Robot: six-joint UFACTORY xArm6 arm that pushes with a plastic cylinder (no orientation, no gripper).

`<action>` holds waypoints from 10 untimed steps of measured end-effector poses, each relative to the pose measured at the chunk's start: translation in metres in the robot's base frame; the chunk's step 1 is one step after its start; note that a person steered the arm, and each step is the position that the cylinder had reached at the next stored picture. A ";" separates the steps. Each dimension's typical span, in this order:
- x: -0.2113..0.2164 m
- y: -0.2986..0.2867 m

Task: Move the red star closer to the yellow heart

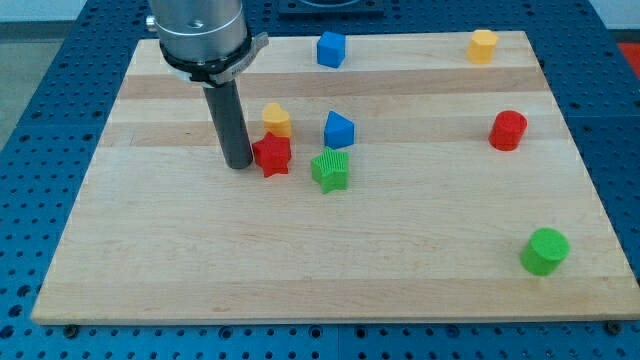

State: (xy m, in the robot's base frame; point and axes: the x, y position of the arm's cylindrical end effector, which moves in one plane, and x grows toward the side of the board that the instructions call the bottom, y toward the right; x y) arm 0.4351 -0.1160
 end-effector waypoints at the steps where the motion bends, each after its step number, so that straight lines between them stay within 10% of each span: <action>1: 0.001 0.002; 10: 0.021 0.030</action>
